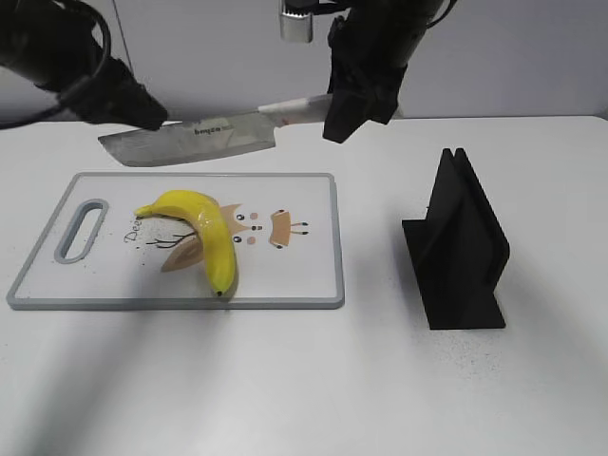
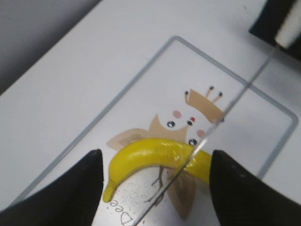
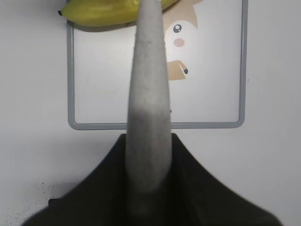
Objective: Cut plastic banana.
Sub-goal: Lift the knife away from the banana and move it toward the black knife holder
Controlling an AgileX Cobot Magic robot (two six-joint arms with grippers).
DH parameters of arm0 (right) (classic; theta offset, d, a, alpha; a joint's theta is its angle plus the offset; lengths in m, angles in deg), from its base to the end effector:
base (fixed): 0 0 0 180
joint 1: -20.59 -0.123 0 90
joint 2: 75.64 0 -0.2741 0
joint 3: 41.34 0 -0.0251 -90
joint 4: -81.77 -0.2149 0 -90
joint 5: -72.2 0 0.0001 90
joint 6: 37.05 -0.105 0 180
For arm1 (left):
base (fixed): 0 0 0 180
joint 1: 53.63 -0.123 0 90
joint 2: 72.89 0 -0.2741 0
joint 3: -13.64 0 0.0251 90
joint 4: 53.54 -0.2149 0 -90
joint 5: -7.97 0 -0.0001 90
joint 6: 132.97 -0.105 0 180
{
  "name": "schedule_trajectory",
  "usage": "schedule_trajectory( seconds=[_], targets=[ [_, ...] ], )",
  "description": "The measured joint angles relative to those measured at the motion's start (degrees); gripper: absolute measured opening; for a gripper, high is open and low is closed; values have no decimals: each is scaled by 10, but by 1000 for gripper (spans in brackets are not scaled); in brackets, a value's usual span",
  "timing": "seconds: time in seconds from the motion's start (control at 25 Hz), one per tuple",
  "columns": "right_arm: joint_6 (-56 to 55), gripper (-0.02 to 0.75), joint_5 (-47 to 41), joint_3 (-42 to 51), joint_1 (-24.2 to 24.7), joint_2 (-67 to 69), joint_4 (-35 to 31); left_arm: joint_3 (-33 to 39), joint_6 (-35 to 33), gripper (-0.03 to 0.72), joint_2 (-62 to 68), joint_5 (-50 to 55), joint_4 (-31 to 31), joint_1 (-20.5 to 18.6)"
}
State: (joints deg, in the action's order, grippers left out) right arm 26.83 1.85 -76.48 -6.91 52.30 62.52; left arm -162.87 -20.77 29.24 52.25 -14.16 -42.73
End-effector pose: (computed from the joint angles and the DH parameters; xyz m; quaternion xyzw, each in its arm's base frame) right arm 0.3531 0.2206 0.2587 -0.6751 0.7046 0.1107 0.1884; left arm 0.3136 -0.1078 0.2824 0.4436 0.8121 -0.1383 0.3530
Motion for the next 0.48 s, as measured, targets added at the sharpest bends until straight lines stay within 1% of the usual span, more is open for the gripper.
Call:
schedule_trajectory(
  seconds=[0.12, 0.2, 0.24, 0.36, 0.48],
  targets=[
    [-10, 160, 0, 0, 0, -5, 13, 0, 84, 669, -22, -40, -16, -3],
    [-22, 160, 0, 0, 0, -13, 17, -12, 162, 666, -37, -37, -54, -9],
    [-30, 160, 0, 0, 0, -18, 18, -22, 206, 663, -42, -25, -77, -13],
    [-69, 160, 0, 1, 0, -36, 17, -61, 336, 652, -53, 17, -178, -16],
    [-127, 160, 0, 2, 0, -55, 18, -95, 436, 643, -66, 65, -265, -17]
  ],
)
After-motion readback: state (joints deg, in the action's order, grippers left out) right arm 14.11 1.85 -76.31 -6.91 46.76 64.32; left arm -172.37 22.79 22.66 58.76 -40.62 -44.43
